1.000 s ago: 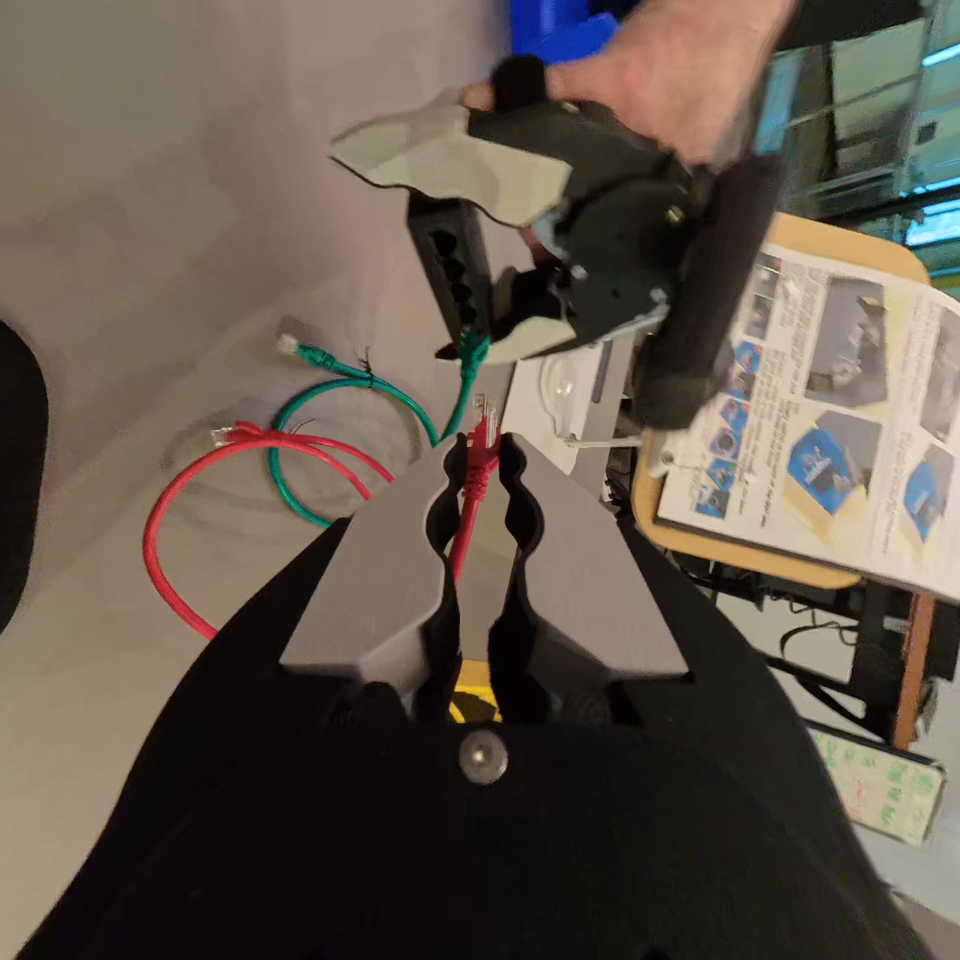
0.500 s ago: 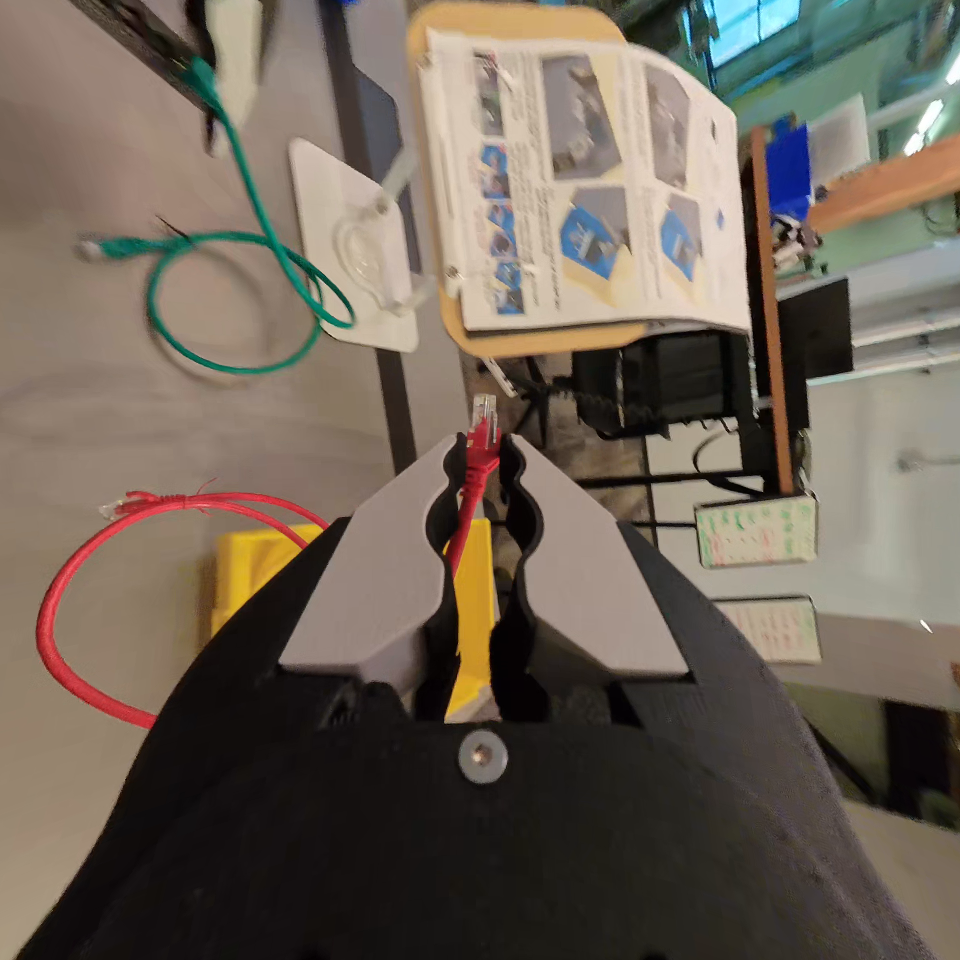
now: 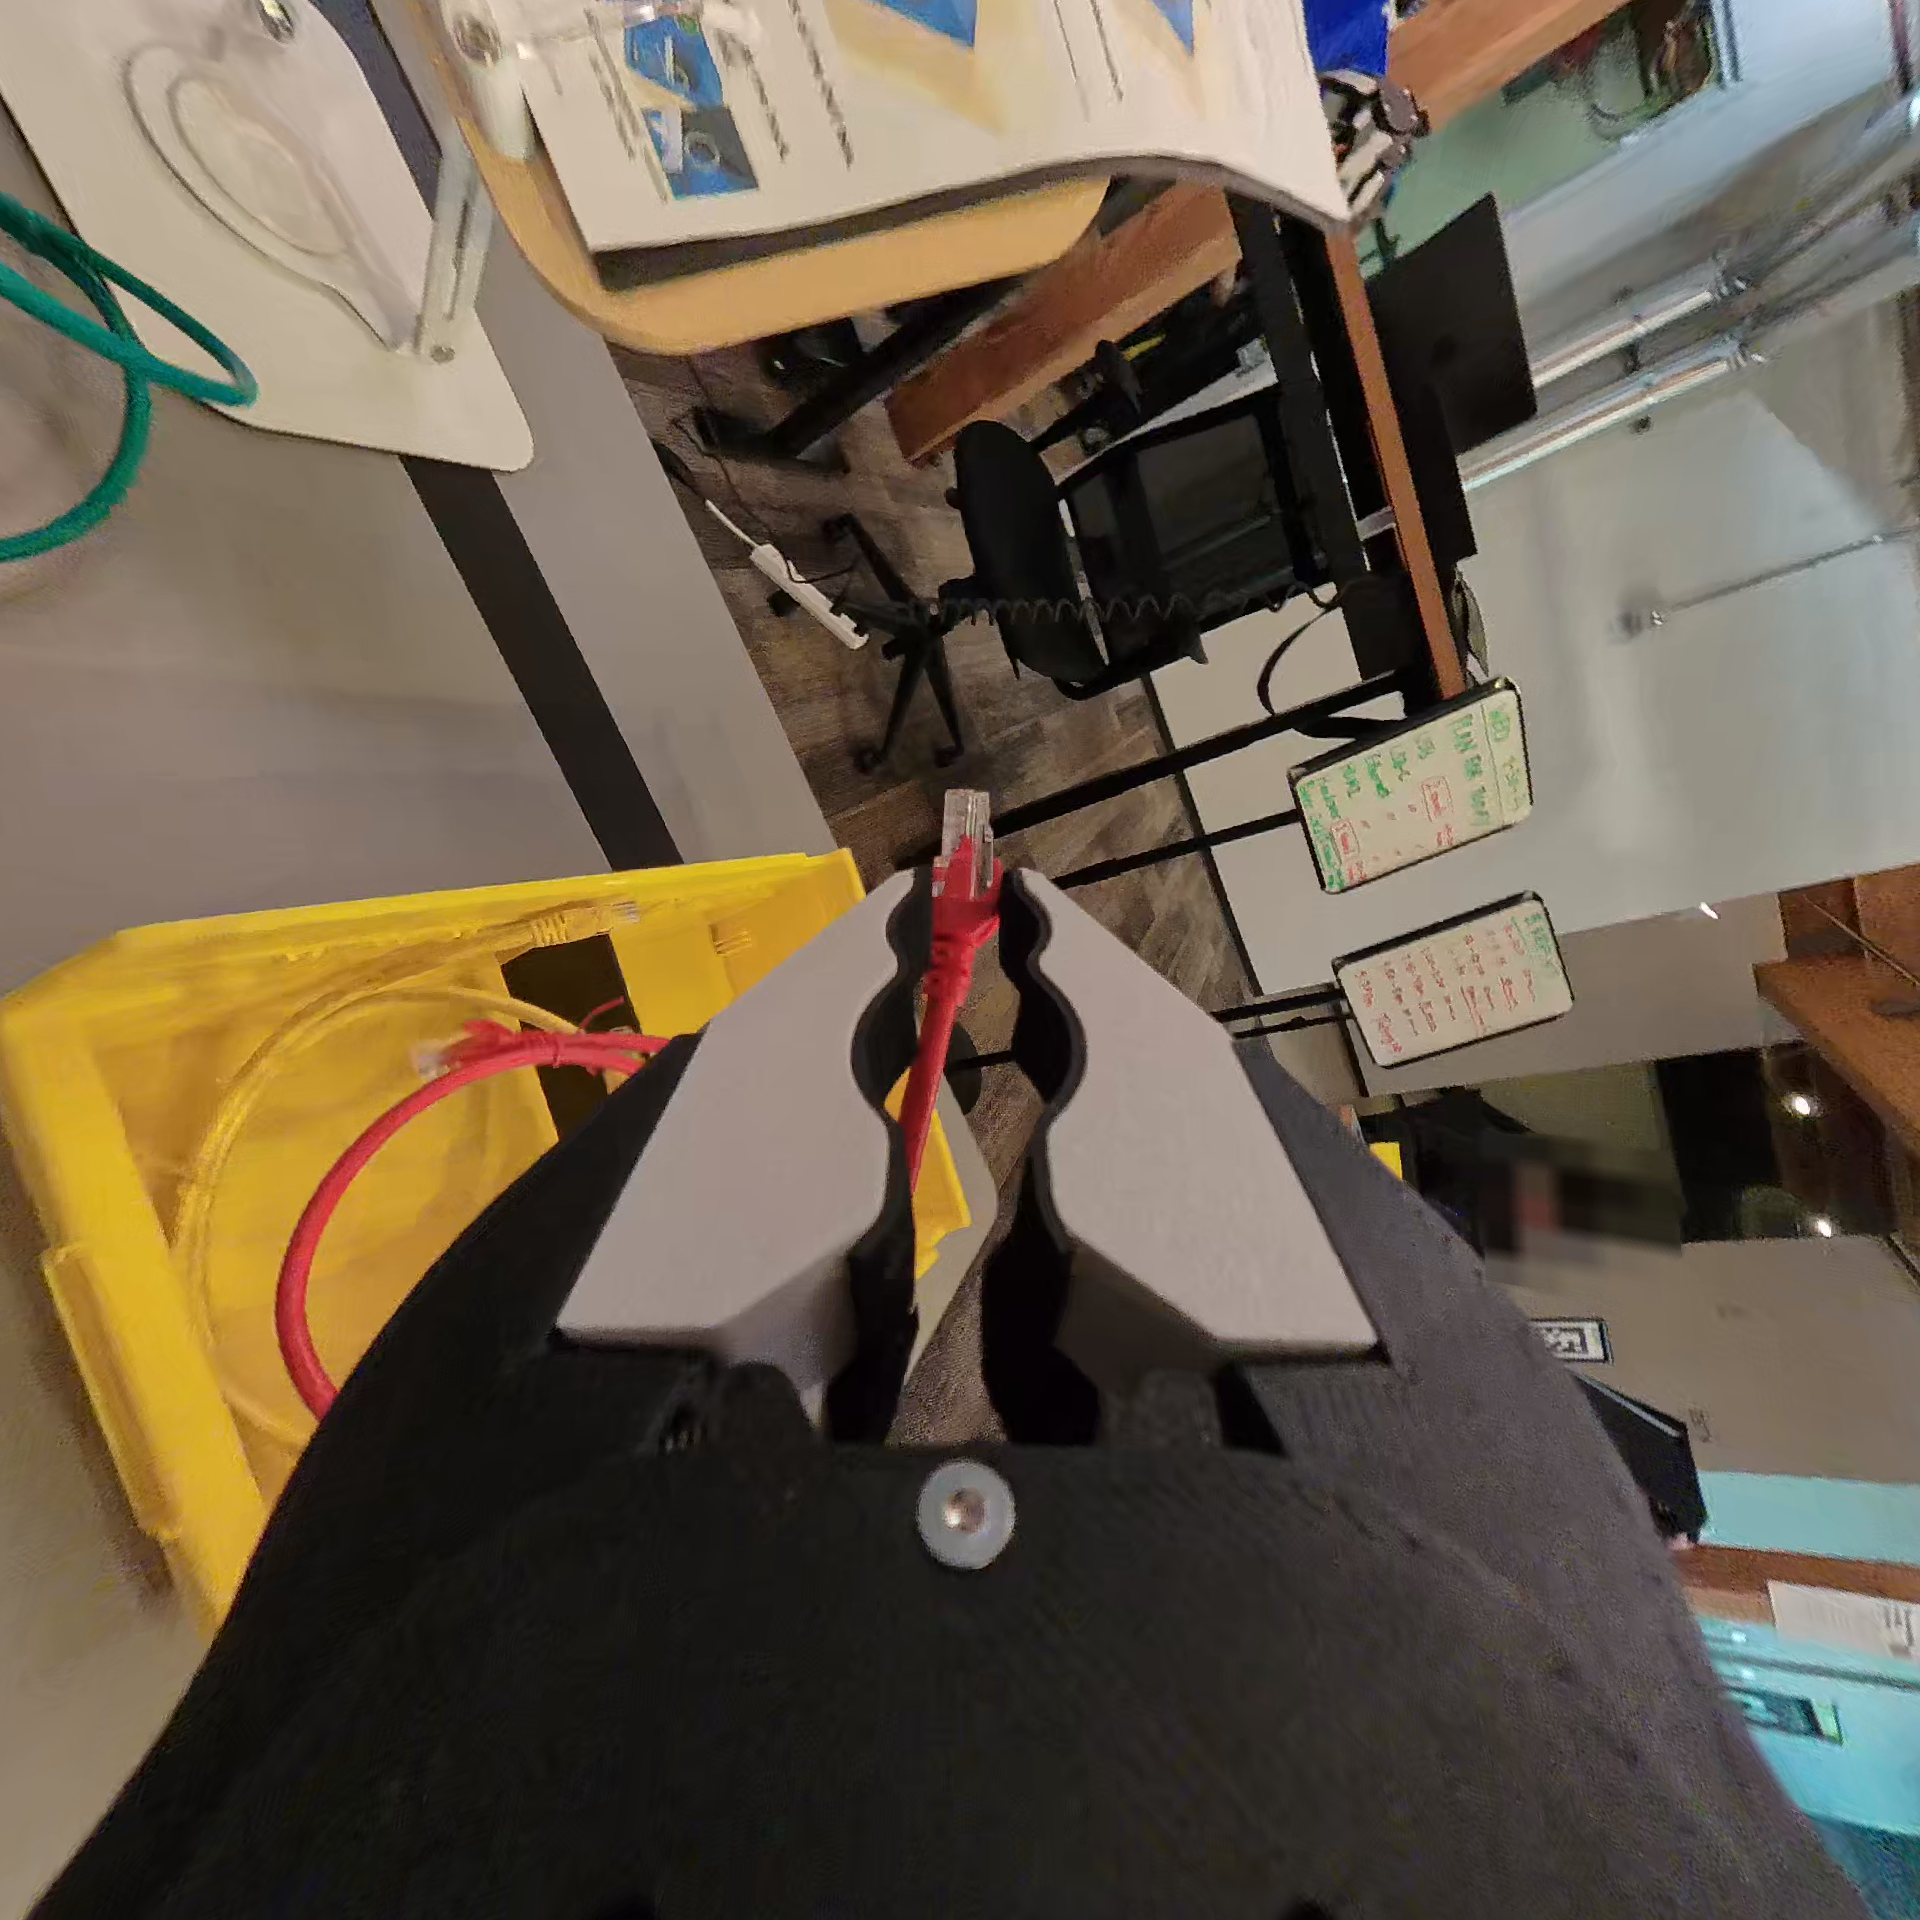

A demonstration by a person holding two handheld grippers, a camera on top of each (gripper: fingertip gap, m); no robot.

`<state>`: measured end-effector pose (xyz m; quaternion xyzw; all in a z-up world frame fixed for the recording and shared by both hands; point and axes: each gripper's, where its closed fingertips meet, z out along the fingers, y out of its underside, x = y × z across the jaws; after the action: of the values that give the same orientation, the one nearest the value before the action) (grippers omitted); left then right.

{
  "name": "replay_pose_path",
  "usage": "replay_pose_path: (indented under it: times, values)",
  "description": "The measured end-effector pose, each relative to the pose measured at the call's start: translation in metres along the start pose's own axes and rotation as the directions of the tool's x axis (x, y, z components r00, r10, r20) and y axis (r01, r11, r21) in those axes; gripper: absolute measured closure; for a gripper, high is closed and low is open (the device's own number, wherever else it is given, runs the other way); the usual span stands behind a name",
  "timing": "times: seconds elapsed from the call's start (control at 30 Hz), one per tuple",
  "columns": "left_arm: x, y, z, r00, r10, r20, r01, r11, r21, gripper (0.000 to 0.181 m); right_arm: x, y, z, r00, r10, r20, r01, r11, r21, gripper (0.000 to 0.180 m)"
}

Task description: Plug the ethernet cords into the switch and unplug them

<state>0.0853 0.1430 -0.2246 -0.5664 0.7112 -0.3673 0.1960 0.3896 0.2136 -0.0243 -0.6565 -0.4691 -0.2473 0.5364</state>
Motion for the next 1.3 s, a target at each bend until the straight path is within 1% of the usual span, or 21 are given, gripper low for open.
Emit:
replay_pose_path:
  times: [0.07, 0.2, 0.27, 0.37, 0.47, 0.57, 0.63, 0.67, 0.7, 0.77, 0.87, 0.97, 1.07, 1.13, 1.17, 1.2, 1.27, 1.3]
  values:
    - [0.001, 0.0, 0.004, 1.0, 0.01, 0.002, -0.01, 1.0, -0.001, 0.058, -0.018, 0.016, 0.011, 0.999, 0.035, -0.028, -0.035, 0.999, 0.003, 0.169]
    - [0.002, 0.0, 0.009, 1.0, 0.008, -0.009, -0.008, 1.0, 0.024, 0.058, -0.046, 0.027, 0.022, 0.984, 0.17, -0.044, -0.166, 0.981, 0.099, 0.169]
    - [0.001, 0.002, 0.01, 1.0, 0.001, -0.009, -0.001, 1.0, 0.026, 0.058, -0.051, 0.032, 0.023, 0.979, 0.191, -0.072, -0.182, 0.977, 0.109, 0.168]
    - [0.002, 0.003, 0.01, 1.0, 0.003, -0.012, -0.003, 1.0, 0.03, 0.058, -0.073, 0.046, 0.03, 0.972, 0.23, -0.039, -0.226, 0.97, 0.089, 0.168]
    - [0.002, 0.001, 0.008, 1.0, 0.005, -0.017, -0.004, 0.999, 0.047, 0.058, -0.104, 0.061, 0.04, 0.963, 0.269, 0.029, -0.27, 0.962, 0.036, 0.168]
    - [0.001, 0.005, 0.009, 1.0, -0.002, -0.017, 0.002, 0.999, 0.042, 0.058, -0.134, 0.079, 0.05, 0.932, 0.337, 0.134, -0.327, 0.941, -0.091, 0.168]
    - [0.002, 0.006, 0.01, 1.0, -0.002, -0.02, 0.002, 0.999, 0.039, 0.058, -0.16, 0.09, 0.056, 0.887, 0.394, 0.242, -0.353, 0.915, -0.197, 0.167]
    - [0.002, 0.006, 0.01, 1.0, 0.0, -0.021, 0.001, 0.999, 0.038, 0.058, -0.17, 0.096, 0.058, 0.867, 0.415, 0.276, -0.353, 0.902, -0.248, 0.163]
    - [0.002, 0.006, 0.009, 1.0, 0.001, -0.02, -0.001, 0.999, 0.036, 0.058, -0.178, 0.1, 0.059, 0.853, 0.425, 0.302, -0.344, 0.894, -0.286, 0.151]
    - [0.002, 0.007, 0.008, 1.0, 0.001, -0.018, 0.0, 0.999, 0.033, 0.058, -0.187, 0.105, 0.061, 0.822, 0.461, 0.334, -0.332, 0.865, -0.376, 0.112]
    - [0.001, 0.008, 0.008, 1.0, -0.001, -0.01, 0.002, 1.0, 0.027, 0.058, -0.187, 0.093, 0.058, 0.736, 0.544, 0.403, -0.39, 0.828, -0.403, 0.086]
    - [-0.002, 0.009, 0.007, 1.0, 0.0, 0.008, 0.0, 1.0, 0.016, 0.058, -0.169, 0.07, 0.043, 0.707, 0.563, 0.428, -0.424, 0.822, -0.38, 0.066]
    - [0.003, 0.0, 0.002, 1.0, 0.014, -0.016, -0.013, 0.998, 0.067, 0.058, -0.15, 0.016, 0.026, 0.759, 0.481, 0.438, -0.411, 0.877, -0.251, 0.074]
    - [0.006, -0.007, -0.003, 0.999, 0.025, -0.031, -0.022, 0.994, 0.109, 0.058, -0.154, -0.031, 0.011, 0.753, 0.435, 0.494, -0.413, 0.897, -0.161, 0.087]
    - [0.009, -0.01, -0.006, 0.999, 0.031, -0.04, -0.026, 0.991, 0.129, 0.058, -0.161, -0.058, 0.002, 0.718, 0.431, 0.546, -0.444, 0.888, -0.117, 0.091]
    - [0.01, -0.013, -0.008, 0.998, 0.039, -0.041, -0.033, 0.989, 0.147, 0.058, -0.171, -0.085, -0.007, 0.658, 0.438, 0.613, -0.498, 0.863, -0.082, 0.097]
    - [0.011, -0.019, -0.014, 0.998, 0.058, -0.024, -0.053, 0.983, 0.175, 0.058, -0.193, -0.133, -0.023, 0.503, 0.459, 0.732, -0.624, 0.779, -0.06, 0.116]
    - [0.01, -0.022, -0.016, 0.997, 0.071, 0.002, -0.071, 0.981, 0.178, 0.058, -0.203, -0.151, -0.026, 0.422, 0.471, 0.775, -0.679, 0.73, -0.073, 0.118]
